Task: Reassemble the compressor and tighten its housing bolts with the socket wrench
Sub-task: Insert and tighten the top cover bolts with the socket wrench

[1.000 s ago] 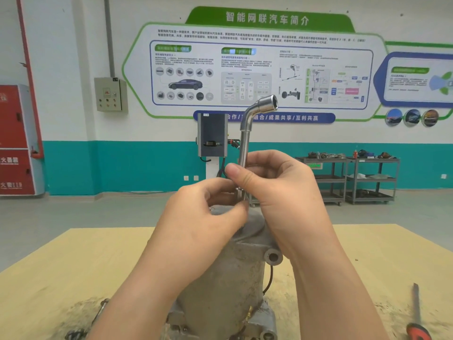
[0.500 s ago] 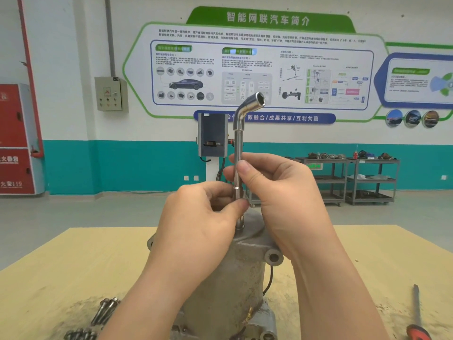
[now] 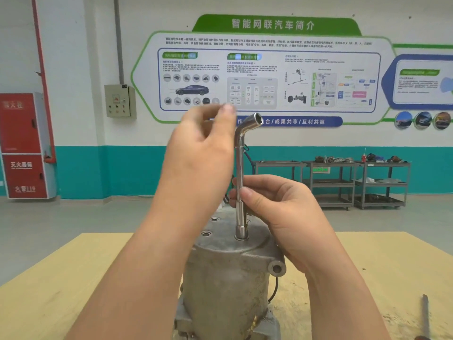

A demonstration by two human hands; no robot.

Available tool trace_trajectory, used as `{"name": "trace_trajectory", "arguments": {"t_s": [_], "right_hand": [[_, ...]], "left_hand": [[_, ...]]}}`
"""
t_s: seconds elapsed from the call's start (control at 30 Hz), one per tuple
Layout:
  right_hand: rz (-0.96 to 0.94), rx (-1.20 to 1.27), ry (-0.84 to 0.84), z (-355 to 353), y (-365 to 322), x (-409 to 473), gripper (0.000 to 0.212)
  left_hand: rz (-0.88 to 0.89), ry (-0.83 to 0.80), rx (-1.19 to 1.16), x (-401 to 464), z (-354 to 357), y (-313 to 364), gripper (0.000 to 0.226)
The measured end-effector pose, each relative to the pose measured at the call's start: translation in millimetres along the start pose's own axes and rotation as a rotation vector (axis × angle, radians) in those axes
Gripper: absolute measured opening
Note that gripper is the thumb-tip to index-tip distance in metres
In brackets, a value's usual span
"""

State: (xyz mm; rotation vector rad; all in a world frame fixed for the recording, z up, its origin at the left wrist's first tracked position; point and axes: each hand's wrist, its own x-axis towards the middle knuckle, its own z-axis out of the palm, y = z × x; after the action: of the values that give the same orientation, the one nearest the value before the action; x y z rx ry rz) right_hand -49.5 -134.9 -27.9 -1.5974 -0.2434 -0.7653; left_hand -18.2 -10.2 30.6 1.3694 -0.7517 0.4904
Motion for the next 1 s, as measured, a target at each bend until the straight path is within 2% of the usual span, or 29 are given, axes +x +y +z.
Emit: {"name": "trace_trajectory", "arguments": {"t_s": [0.03,0.1,0.17,0.27,0.4,0.53,0.57,0.67,0.7,0.73,0.8,0.87,0.93,1.0], "right_hand": [[0.009,0.003,0.004,0,0,0,0.014],[0.023,0.016,0.02,0,-2,-1,0.011],[0.032,0.015,0.017,-1,-5,-3,0.009],[0.032,-0.051,0.004,0,-9,-7,0.012],[0.019,-0.14,-0.022,14,-15,-7,0.022],[0.019,-0.1,0.054,37,-13,-8,0.022],[0.026,-0.071,0.064,40,-13,-8,0.022],[-0.003,0.047,0.084,43,-14,-8,0.022],[-0.034,0.092,0.096,42,-15,-8,0.022],[-0.069,0.136,0.111,40,-17,-7,0.022],[-0.124,0.222,0.139,37,-21,-6,0.022],[-0.138,0.283,0.173,34,-25,-6,0.022],[-0.119,0.295,0.198,30,-27,-7,0.019],[-0.08,0.298,0.21,28,-27,-8,0.015]], "left_hand": [[-0.014,-0.069,0.0,8,11,11,0.029],[0.006,-0.178,0.142,19,33,26,0.053],[0.061,-0.174,0.195,20,50,29,0.064],[0.099,-0.138,0.099,22,56,24,0.075],[0.057,-0.253,-0.07,32,45,17,0.06],[-0.039,-0.46,-0.249,41,7,1,0.044],[-0.072,-0.468,-0.189,41,-6,-9,0.046],[-0.213,-0.489,0.223,34,-45,-61,0.048],[-0.325,-0.557,0.28,25,-54,-80,0.047],[-0.45,-0.609,0.23,14,-60,-95,0.044],[-0.622,-0.58,0.003,-5,-61,-112,0.032],[-0.634,-0.48,-0.124,-13,-56,-114,0.031],[-0.585,-0.414,-0.113,-23,-57,-109,0.033],[-0.489,-0.397,0.07,-33,-62,-100,0.033]]}}
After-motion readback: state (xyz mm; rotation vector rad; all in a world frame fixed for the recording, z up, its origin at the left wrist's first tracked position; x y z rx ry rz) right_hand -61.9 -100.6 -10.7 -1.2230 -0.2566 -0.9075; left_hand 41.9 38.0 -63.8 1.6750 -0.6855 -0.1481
